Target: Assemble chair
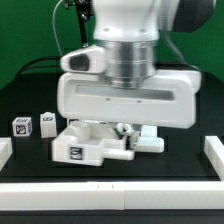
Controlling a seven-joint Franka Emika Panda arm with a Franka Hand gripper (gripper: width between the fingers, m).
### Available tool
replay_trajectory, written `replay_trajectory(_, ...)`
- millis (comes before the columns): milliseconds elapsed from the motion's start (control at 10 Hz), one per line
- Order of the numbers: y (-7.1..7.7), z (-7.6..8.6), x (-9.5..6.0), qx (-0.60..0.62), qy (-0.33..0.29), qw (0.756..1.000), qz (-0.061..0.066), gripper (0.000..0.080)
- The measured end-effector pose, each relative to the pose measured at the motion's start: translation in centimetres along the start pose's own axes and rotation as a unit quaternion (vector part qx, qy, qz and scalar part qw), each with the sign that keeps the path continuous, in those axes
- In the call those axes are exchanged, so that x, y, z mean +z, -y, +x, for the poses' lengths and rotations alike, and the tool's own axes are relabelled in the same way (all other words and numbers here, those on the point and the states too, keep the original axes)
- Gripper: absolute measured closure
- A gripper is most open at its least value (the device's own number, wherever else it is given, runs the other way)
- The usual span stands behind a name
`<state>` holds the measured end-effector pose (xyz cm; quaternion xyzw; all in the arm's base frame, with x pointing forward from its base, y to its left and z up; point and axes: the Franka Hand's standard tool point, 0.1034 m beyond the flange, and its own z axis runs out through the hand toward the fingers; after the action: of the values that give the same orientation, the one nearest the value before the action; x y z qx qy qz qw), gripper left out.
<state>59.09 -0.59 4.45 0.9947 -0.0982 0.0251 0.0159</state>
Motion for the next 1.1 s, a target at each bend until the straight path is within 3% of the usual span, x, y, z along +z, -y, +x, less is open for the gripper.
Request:
replay_trajectory(100, 1.5, -0.8, -0.2, -0.056, -0.003, 0.998, -0.001, 0.0777)
replay_trajectory(300, 2.7, -1.1, -0.5, -0.099, -0.005, 0.995, -0.011, 0.0777)
replay_trajectory(700, 2.4, -1.1, -0.4, -0.22, -0.003, 0.975, -0.013, 0.0777)
replay_trajectory(900, 5.2, -2.3, -0.5, -0.37, 0.0, 0.929, -0.025, 0.0777)
replay_trajectory(1000, 5.9, -2.9, -0.4, -0.431, 0.004, 0.902, -0.026, 0.0777)
replay_trajectory(1100, 5.4, -2.8, -0.4, -0.429, -0.021, 0.903, -0.026, 0.0777)
